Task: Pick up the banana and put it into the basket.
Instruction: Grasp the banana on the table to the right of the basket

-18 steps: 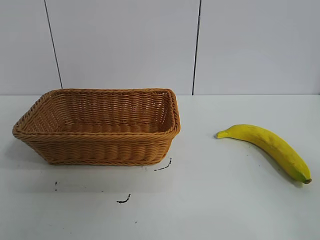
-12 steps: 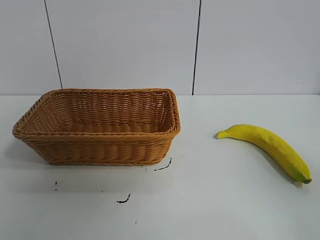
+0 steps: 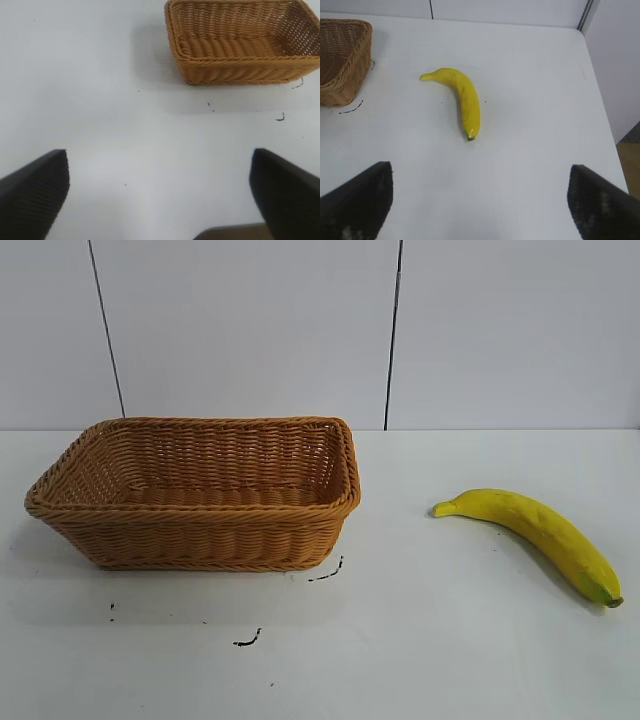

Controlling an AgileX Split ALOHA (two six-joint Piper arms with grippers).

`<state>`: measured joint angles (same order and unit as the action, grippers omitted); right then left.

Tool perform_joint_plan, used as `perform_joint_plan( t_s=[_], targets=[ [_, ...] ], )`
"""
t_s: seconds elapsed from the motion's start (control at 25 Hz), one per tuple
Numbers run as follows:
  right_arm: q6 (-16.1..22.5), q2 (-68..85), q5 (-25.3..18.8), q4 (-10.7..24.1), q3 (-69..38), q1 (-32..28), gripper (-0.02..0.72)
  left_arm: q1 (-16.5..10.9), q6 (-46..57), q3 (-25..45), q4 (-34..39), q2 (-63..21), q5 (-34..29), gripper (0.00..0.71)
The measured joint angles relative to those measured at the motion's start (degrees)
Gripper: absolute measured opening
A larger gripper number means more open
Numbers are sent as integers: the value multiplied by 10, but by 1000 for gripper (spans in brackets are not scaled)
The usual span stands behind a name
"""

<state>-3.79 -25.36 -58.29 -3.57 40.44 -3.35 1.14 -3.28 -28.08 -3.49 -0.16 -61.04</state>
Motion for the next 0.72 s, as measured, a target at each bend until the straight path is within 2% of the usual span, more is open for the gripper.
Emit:
perform_joint_plan(
  t_s=[0.36, 0.52, 0.72],
  targets=[
    [-16, -330, 11, 0, 89, 0, 677, 0, 0, 0, 0, 0, 0, 695],
    [-51, -462, 36, 0, 138, 0, 677, 0, 0, 0, 0, 0, 0, 695],
    [-88, -585, 46, 1, 221, 1, 677, 0, 0, 0, 0, 0, 0, 695]
  ],
)
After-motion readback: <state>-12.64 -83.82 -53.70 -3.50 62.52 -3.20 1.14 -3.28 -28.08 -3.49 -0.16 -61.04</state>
